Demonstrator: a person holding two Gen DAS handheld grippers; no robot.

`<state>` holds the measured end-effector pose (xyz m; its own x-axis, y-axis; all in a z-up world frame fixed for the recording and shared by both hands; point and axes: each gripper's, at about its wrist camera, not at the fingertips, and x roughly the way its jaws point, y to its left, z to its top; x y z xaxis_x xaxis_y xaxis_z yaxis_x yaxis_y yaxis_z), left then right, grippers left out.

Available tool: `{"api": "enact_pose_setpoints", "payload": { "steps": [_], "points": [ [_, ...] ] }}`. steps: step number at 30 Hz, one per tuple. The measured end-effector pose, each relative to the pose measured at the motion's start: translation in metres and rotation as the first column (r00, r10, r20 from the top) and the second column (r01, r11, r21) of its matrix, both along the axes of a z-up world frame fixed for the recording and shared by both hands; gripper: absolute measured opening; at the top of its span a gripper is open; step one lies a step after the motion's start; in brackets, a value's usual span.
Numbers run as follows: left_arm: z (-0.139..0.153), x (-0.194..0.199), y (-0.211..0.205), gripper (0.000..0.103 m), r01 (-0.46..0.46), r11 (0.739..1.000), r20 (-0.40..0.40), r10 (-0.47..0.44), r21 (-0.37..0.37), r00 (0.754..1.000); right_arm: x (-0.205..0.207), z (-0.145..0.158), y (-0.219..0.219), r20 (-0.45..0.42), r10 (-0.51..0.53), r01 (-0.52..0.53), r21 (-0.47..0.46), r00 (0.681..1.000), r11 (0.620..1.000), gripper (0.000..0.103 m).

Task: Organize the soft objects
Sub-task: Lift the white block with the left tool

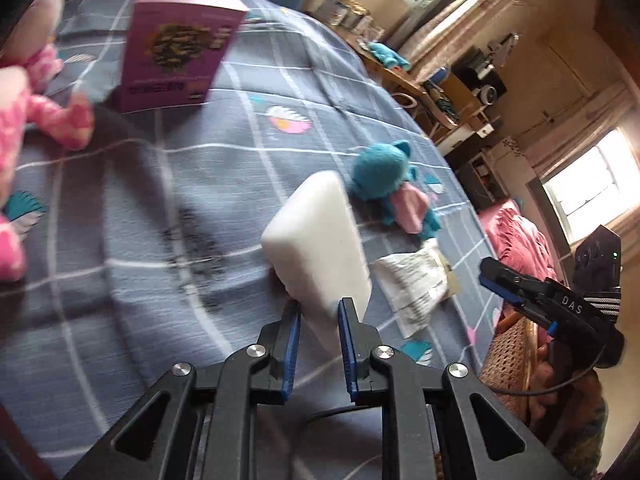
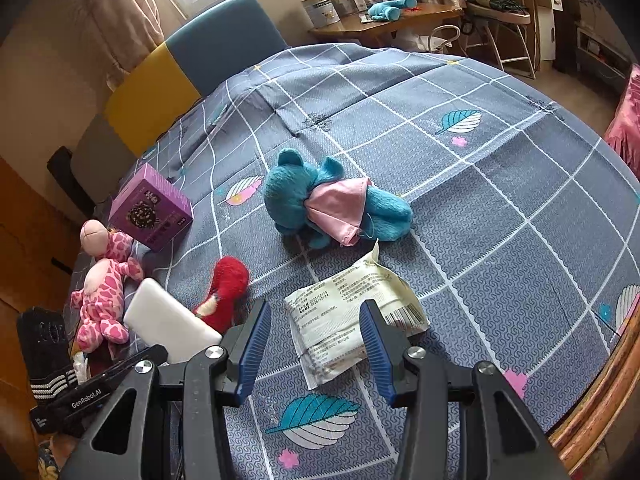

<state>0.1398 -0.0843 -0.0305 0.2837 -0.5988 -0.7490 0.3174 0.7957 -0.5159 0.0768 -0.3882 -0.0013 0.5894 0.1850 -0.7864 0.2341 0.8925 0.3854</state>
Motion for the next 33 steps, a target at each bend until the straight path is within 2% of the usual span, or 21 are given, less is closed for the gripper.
{"api": "enact_pose_setpoints", "payload": {
  "steps": [5,8,10,11,12,13,14,18,21,25,27,28,29,32,33],
  "points": [
    [-0.018,0.007,0.042,0.019,-0.091,0.989,-0.056,0.098,0.116,0.994,0.0,0.0,0.003,-0.01,-0.001,0.001,-0.022,1.0,1.0,0.046],
    [-0.027,0.009,0.064,0.028,-0.163,0.977,-0.08,0.175,0.138,0.981,0.0,0.0,0.004,-0.017,-0.003,0.002,-0.03,1.0,1.0,0.047],
    [-0.025,0.006,0.069,0.032,-0.187,0.97,-0.061,0.199,0.158,0.978,0.0,-0.001,0.004,-0.022,-0.004,0.004,-0.031,1.0,0.999,0.046],
    [-0.023,0.004,0.069,0.038,-0.188,0.969,-0.049,0.199,0.162,0.979,0.001,-0.001,0.004,-0.026,-0.006,0.005,-0.032,1.0,0.999,0.047],
    [-0.022,0.002,0.069,0.043,-0.19,0.969,-0.05,0.199,0.156,0.979,0.001,-0.001,0.004,-0.029,-0.007,0.006,-0.034,1.0,0.999,0.046],
    [-0.021,0.0,0.07,0.052,-0.198,0.97,-0.065,0.208,0.139,0.976,0.001,-0.002,0.004,-0.032,-0.006,0.004,-0.036,0.999,0.999,0.047],
    [-0.022,-0.002,0.07,0.056,-0.205,0.973,-0.087,0.215,0.11,0.973,0.002,-0.002,0.005,-0.036,-0.004,0.002,-0.038,0.999,0.999,0.046],
    [-0.021,-0.011,0.066,0.058,-0.224,0.974,-0.132,0.225,0.026,0.965,0.002,-0.002,0.005,-0.038,-0.005,0.003,-0.04,0.999,0.999,0.046],
    [-0.019,-0.022,0.07,0.066,-0.275,0.961,-0.157,0.268,-0.028,0.951,0.002,-0.002,0.005,-0.036,-0.007,0.006,-0.036,0.999,0.999,0.046],
    [-0.015,-0.029,0.069,0.069,-0.283,0.958,-0.144,0.273,-0.055,0.951,0.002,-0.002,0.005,-0.034,-0.001,0.0,-0.034,0.999,0.999,0.046],
    [-0.016,-0.022,0.068,0.069,-0.309,0.951,-0.128,0.306,-0.003,0.943,0.001,-0.002,0.005,-0.029,0.0,-0.001,-0.032,1.0,0.999,0.046],
    [-0.012,-0.021,0.065,0.069,-0.309,0.949,-0.083,0.314,0.069,0.946,0.001,-0.001,0.005,-0.024,0.002,-0.002,-0.03,1.0,1.0,0.046],
    [-0.006,-0.022,0.059,0.069,-0.288,0.946,-0.024,0.295,0.145,0.955,0.0,-0.001,0.005,-0.02,0.002,-0.003,-0.027,1.0,1.0,0.046],
    [0.003,-0.03,0.054,0.072,-0.253,0.94,0.034,0.252,0.227,0.967,0.0,-0.001,0.004,-0.018,0.003,-0.004,-0.022,1.0,1.0,0.046],
    [0.008,-0.032,0.05,0.074,-0.24,0.93,0.083,0.226,0.279,0.971,0.001,-0.001,0.004,-0.017,0.007,-0.007,-0.021,1.0,1.0,0.046]
  ]
}}
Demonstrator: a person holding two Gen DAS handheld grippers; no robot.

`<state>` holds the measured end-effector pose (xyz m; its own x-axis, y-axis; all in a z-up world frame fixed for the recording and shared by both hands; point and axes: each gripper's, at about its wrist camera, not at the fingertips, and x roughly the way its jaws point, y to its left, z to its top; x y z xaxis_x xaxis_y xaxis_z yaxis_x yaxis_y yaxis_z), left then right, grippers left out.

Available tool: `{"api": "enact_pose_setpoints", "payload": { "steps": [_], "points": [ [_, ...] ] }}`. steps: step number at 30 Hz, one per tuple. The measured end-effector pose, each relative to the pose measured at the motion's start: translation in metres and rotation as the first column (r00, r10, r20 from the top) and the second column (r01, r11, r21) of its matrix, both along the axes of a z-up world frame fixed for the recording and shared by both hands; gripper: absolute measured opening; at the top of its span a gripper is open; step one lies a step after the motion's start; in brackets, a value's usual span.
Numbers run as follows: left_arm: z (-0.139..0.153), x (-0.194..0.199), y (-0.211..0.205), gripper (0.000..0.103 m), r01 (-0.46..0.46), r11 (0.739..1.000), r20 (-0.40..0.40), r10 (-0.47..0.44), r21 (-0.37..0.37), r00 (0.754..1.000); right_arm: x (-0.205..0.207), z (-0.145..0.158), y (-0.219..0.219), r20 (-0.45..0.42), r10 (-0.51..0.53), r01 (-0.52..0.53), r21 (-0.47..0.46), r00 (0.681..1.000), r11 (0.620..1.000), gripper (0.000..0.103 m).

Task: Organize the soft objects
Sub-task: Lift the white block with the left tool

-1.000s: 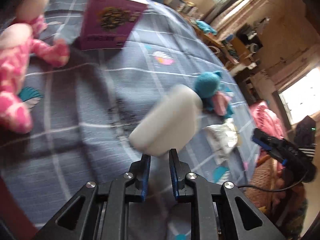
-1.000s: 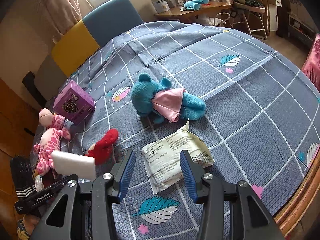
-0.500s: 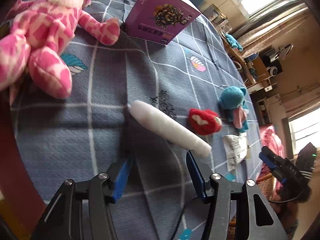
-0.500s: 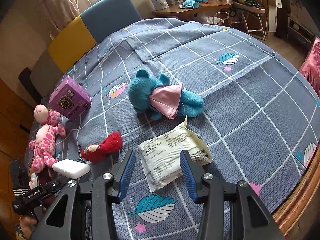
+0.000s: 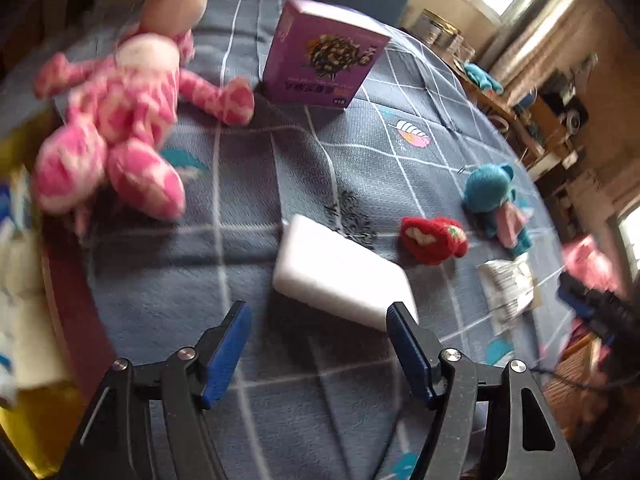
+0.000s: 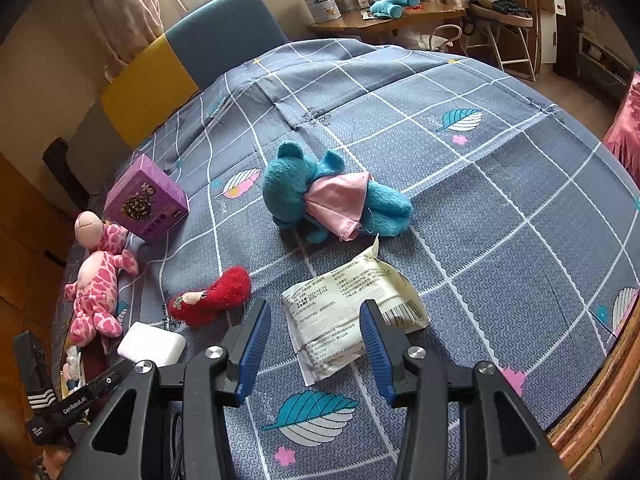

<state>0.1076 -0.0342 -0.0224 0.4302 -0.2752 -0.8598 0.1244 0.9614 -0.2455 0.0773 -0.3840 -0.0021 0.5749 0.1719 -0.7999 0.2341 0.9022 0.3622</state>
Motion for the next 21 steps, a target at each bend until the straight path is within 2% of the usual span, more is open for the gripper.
{"api": "enact_pose_setpoints", "payload": {
  "steps": [1,3,4,5,7,8,9,10,11,12,13,14,16,18,21],
  "points": [
    [0.005,-0.003,-0.005,0.075,0.043,0.997,0.036,-0.046,0.071,0.998,0.0,0.0,0.0,0.002,0.003,-0.003,0.002,1.0,1.0,0.046],
    [0.012,-0.006,-0.009,0.075,0.144,0.976,0.07,-0.156,0.161,0.985,0.0,0.0,0.0,0.004,0.009,-0.009,0.008,1.0,1.0,0.046],
    [0.016,-0.007,-0.014,0.077,0.203,0.958,0.083,-0.223,0.201,0.971,0.0,0.0,0.0,0.006,0.012,-0.012,0.011,1.0,1.0,0.046],
    [0.019,-0.009,-0.023,0.08,0.296,0.92,0.092,-0.328,0.256,0.94,0.0,0.0,0.0,0.007,0.012,-0.012,0.013,1.0,1.0,0.046],
    [0.024,-0.016,-0.038,0.08,0.46,0.809,0.101,-0.526,0.366,0.845,0.0,0.0,0.0,0.008,0.018,-0.018,0.015,1.0,1.0,0.046],
    [0.026,-0.018,-0.044,0.084,0.516,0.748,0.104,-0.604,0.418,0.79,0.0,0.0,0.001,0.007,0.022,-0.022,0.015,1.0,1.0,0.046],
    [0.024,-0.019,-0.05,0.087,0.572,0.681,0.084,-0.674,0.457,0.734,0.0,0.0,0.001,0.008,0.025,-0.025,0.015,1.0,1.0,0.046],
    [0.02,-0.018,-0.056,0.088,0.612,0.63,0.055,-0.717,0.479,0.695,0.001,0.0,0.001,0.009,0.029,-0.029,0.016,1.0,0.999,0.046],
    [0.014,-0.014,-0.064,0.088,0.657,0.558,0.014,-0.767,0.508,0.641,0.0,0.0,0.001,0.01,0.032,-0.033,0.018,0.999,0.999,0.046],
    [0.009,-0.009,-0.07,0.088,0.689,0.509,-0.027,-0.794,0.517,0.607,0.0,0.0,0.001,0.011,0.034,-0.034,0.02,0.999,0.999,0.046],
    [0.003,-0.001,-0.074,0.088,0.715,0.473,-0.066,-0.81,0.514,0.583,0.0,0.0,0.001,0.01,0.035,-0.036,0.023,0.999,0.999,0.046],
    [-0.002,0.006,-0.078,0.088,0.73,0.446,-0.092,-0.82,0.517,0.565,0.001,0.0,0.001,0.007,0.038,-0.038,0.028,0.999,0.999,0.046],
    [-0.008,0.02,-0.081,0.088,0.772,0.415,-0.135,-0.835,0.482,0.534,0.002,-0.002,0.001,-0.003,0.05,-0.05,0.04,0.999,0.998,0.046],
    [-0.011,0.029,-0.085,0.088,0.795,0.402,-0.153,-0.844,0.455,0.514,0.003,-0.004,0.002,-0.013,0.061,-0.061,0.051,0.998,0.997,0.046],
    [-0.015,0.039,-0.094,0.088,0.846,0.349,-0.198,-0.869,0.404,0.453,0.004,-0.006,0.001,-0.027,0.066,-0.064,0.063,0.997,0.996,0.046]
  ]
}}
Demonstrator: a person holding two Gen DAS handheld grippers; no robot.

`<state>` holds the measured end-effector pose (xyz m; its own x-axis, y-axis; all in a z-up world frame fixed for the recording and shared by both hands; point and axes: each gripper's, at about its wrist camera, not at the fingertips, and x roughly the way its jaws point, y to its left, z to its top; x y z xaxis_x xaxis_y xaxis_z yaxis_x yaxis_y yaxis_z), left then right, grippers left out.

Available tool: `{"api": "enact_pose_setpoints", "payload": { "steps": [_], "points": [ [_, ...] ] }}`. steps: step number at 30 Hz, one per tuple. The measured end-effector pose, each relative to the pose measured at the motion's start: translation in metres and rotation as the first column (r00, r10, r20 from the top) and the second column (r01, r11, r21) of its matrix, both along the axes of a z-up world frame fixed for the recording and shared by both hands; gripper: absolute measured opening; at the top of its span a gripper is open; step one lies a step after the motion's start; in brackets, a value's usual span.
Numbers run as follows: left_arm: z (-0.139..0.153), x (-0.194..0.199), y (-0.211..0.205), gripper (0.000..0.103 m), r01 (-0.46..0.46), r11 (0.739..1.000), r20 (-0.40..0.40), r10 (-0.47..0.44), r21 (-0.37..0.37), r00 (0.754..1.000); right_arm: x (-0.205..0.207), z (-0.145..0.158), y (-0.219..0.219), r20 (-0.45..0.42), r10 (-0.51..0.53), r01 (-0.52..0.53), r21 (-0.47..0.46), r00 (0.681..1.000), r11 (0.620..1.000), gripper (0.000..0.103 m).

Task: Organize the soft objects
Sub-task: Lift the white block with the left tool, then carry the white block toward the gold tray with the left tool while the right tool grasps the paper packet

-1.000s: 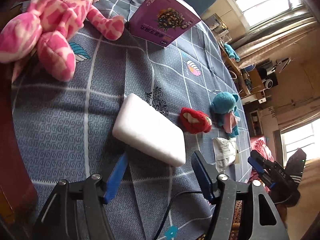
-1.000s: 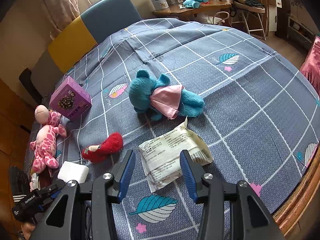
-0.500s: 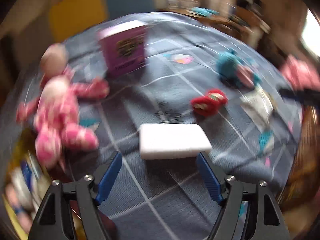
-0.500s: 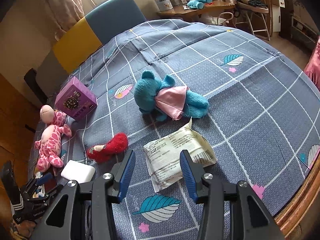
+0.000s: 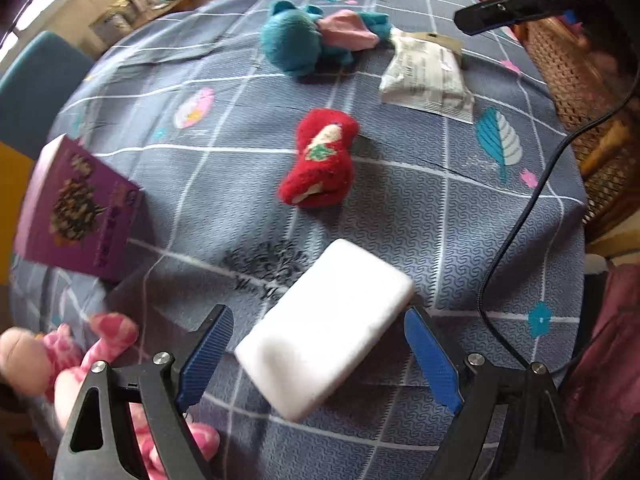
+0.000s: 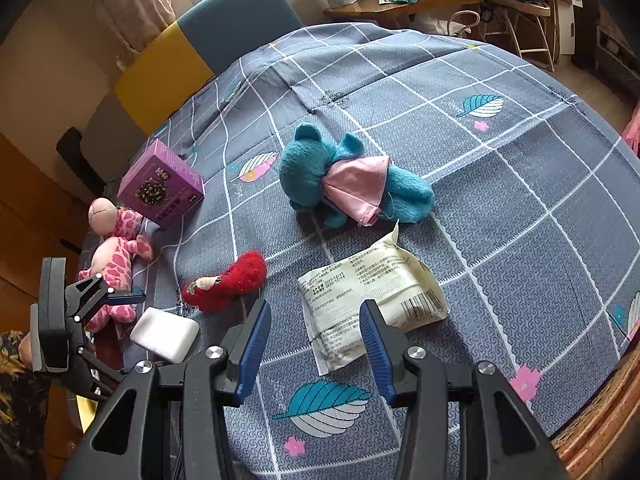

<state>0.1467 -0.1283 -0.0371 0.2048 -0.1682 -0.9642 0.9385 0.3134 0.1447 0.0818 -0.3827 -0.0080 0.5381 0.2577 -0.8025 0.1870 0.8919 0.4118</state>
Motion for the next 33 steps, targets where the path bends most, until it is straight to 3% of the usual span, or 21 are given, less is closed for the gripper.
{"api": "enact_pose_setpoints", "payload": {
  "steps": [6,8,9,17,20,27,33],
  "points": [
    [-0.021,0.012,-0.018,0.088,0.063,0.998,-0.127,-0.062,0.005,0.99,0.003,-0.004,-0.001,-0.032,-0.006,0.006,0.014,0.999,1.0,0.046],
    [-0.029,0.011,-0.019,0.076,0.059,0.998,-0.143,-0.058,0.002,0.988,0.004,-0.008,-0.003,-0.056,-0.012,0.013,0.021,0.998,1.0,0.046],
    [-0.032,0.01,-0.017,0.075,0.054,0.999,-0.153,-0.054,-0.003,0.987,0.005,-0.01,-0.004,-0.072,-0.02,0.022,0.026,0.997,0.999,0.046],
    [-0.007,0.002,0.011,0.07,-0.098,0.983,-0.113,0.081,-0.158,0.99,0.01,-0.024,-0.015,-0.175,-0.088,0.097,0.046,0.981,0.994,0.046],
    [0.013,-0.002,0.024,0.07,-0.181,0.955,-0.096,0.163,-0.235,0.982,0.009,-0.032,-0.027,-0.236,-0.176,0.195,0.063,0.956,0.979,0.047],
    [0.054,-0.022,0.054,0.07,-0.373,0.838,-0.132,0.35,-0.399,0.927,0.016,-0.042,-0.03,-0.281,-0.278,0.323,0.127,0.919,0.938,0.059],
    [0.065,-0.054,0.076,0.07,-0.464,0.758,-0.182,0.431,-0.459,0.884,0.037,-0.042,-0.024,-0.292,-0.332,0.375,0.103,0.897,0.921,0.078]
  ]
}}
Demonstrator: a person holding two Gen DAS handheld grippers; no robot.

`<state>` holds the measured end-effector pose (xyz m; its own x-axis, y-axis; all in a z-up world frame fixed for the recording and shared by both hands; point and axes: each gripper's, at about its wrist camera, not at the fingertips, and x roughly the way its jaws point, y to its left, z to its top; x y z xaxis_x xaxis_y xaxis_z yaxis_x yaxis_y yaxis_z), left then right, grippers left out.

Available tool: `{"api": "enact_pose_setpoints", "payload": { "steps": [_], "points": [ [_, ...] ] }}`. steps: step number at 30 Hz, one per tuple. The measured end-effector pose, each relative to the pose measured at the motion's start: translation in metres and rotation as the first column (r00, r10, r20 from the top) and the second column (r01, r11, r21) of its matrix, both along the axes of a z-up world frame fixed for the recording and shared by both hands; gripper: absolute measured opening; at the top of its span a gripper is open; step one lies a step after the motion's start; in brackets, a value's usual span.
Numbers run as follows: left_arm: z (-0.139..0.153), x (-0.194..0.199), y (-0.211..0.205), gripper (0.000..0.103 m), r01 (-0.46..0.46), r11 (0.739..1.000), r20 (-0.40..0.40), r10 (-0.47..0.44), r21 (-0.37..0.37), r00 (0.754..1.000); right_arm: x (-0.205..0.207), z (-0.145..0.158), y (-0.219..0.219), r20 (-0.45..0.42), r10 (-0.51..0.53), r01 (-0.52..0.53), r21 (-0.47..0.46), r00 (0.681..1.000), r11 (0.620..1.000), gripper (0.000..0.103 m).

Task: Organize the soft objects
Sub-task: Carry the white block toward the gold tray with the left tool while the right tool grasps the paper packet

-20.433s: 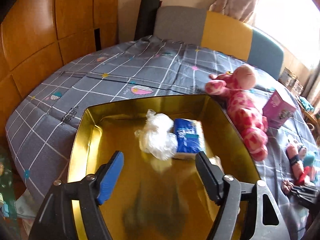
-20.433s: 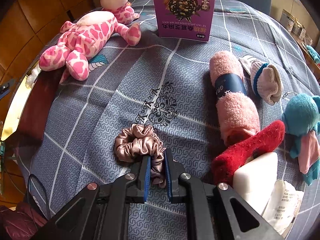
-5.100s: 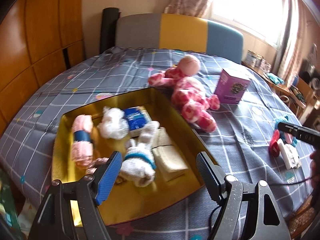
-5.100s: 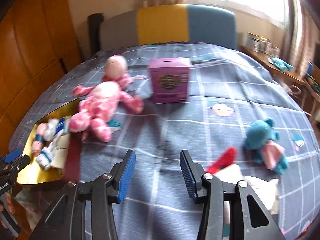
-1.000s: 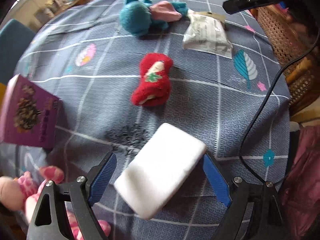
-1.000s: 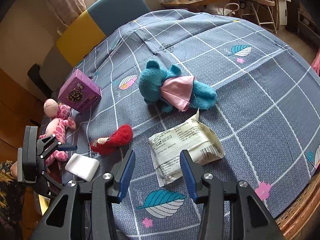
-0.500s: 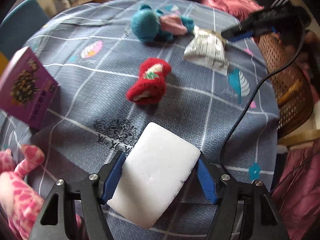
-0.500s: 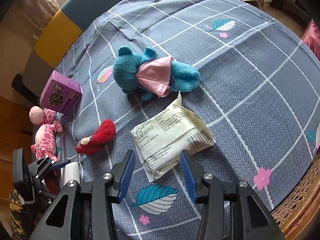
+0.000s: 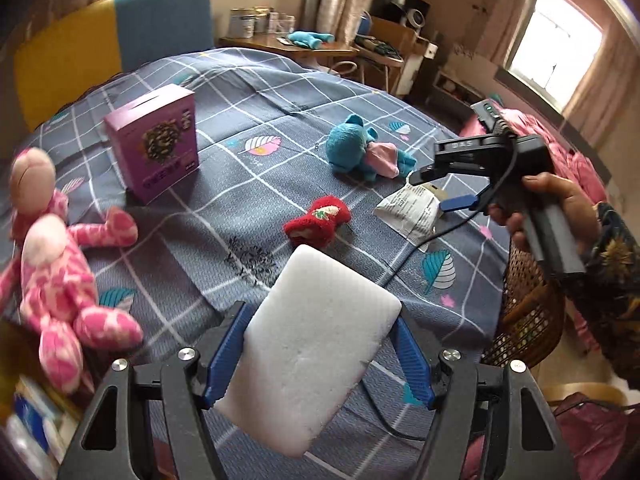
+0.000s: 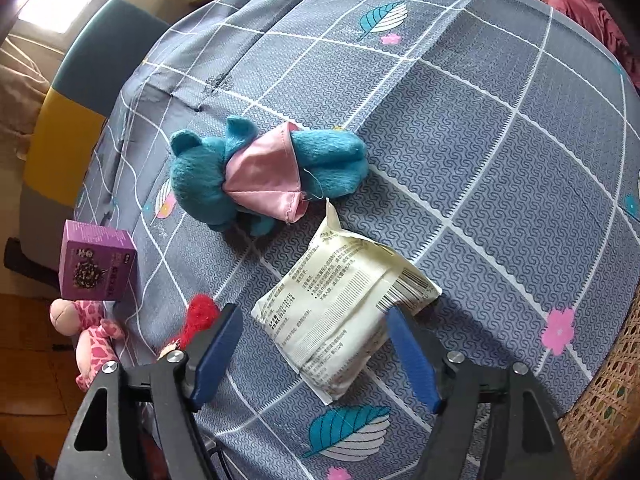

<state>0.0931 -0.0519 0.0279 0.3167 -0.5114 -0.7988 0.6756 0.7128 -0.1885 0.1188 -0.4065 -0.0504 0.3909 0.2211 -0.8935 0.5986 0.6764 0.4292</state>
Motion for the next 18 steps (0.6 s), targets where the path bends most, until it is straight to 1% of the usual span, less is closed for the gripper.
{"api": "enact_pose_setpoints", "payload": {
  "steps": [4,6,8,10,12,15,17,18],
  "points": [
    [0.008,-0.02,0.018,0.071,-0.046,0.998,0.008,0.046,-0.043,0.999,0.015,-0.002,0.012,-0.031,-0.014,0.013,-0.044,0.999,0.999,0.079],
    [0.012,-0.028,0.027,0.071,-0.06,0.996,0.014,0.061,-0.066,0.998,0.02,-0.001,0.016,-0.022,-0.028,0.027,-0.059,0.999,0.998,0.08],
    [0.015,-0.034,0.035,0.071,-0.085,0.994,0.022,0.087,-0.069,0.996,0.029,-0.003,0.018,-0.045,-0.042,0.039,-0.075,0.998,0.996,0.081],
    [0.016,-0.038,0.042,0.071,-0.11,0.991,0.028,0.113,-0.077,0.993,0.036,-0.004,0.018,-0.068,-0.069,0.06,-0.125,0.995,0.99,0.081],
    [0.016,-0.041,0.051,0.071,-0.141,0.985,0.013,0.143,-0.099,0.99,0.041,-0.008,0.02,-0.105,-0.119,0.101,-0.165,0.987,0.981,0.081],
    [0.013,-0.045,0.062,0.071,-0.176,0.976,-0.006,0.176,-0.125,0.984,0.052,-0.017,0.024,-0.15,-0.165,0.13,-0.215,0.975,0.968,0.083],
    [0.012,-0.049,0.068,0.071,-0.191,0.972,-0.012,0.191,-0.139,0.981,0.06,-0.021,0.029,-0.167,-0.177,0.134,-0.244,0.97,0.961,0.084],
    [0.012,-0.052,0.071,0.071,-0.199,0.969,-0.014,0.199,-0.144,0.98,0.064,-0.021,0.032,-0.171,-0.166,0.117,-0.265,0.971,0.957,0.084]
  ]
}}
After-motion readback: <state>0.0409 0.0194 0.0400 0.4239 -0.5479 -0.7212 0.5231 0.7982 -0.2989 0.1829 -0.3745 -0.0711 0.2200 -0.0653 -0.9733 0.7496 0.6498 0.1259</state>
